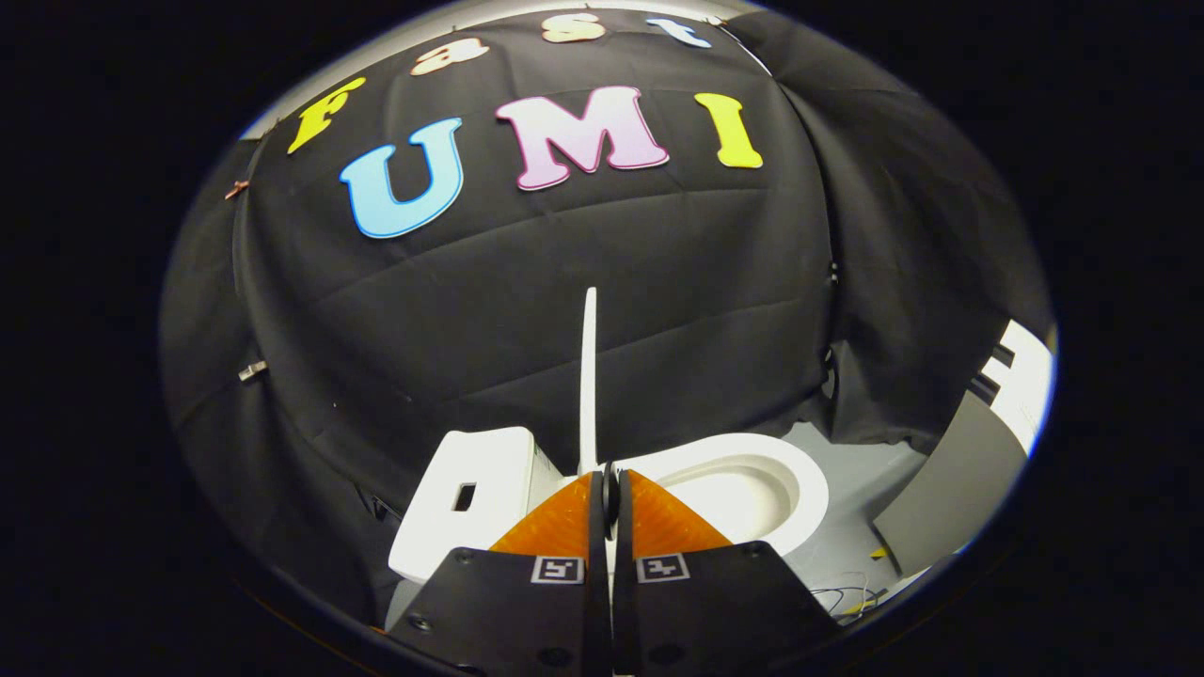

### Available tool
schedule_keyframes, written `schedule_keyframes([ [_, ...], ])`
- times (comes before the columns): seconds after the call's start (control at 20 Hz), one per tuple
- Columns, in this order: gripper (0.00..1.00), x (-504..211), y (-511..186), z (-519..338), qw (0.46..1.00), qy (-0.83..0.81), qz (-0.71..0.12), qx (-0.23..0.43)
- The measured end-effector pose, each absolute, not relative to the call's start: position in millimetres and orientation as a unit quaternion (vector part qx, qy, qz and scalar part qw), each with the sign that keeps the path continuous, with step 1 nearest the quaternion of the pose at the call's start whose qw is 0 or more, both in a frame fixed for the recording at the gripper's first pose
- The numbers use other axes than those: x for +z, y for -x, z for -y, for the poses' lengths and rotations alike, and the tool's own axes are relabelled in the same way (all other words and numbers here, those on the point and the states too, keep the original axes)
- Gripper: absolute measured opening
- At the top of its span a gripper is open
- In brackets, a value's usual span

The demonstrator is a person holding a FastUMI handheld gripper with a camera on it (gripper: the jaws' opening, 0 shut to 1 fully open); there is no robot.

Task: Open the toilet lid.

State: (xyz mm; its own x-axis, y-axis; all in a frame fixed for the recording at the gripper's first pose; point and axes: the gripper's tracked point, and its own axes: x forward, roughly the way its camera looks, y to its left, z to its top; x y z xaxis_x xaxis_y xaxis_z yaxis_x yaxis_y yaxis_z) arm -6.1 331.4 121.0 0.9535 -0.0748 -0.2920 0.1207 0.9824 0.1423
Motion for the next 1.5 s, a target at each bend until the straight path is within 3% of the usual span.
schedule_keyframes([
  [0.5,0.06,125.3,1.4,-414.8,0.990,-0.004,-0.108,-0.087],
  [1.0,0.06,111.8,5.0,-477.0,0.991,0.042,-0.114,-0.061],
  [1.5,0.13,103.3,2.5,-506.4,0.990,0.076,-0.115,-0.022],
])
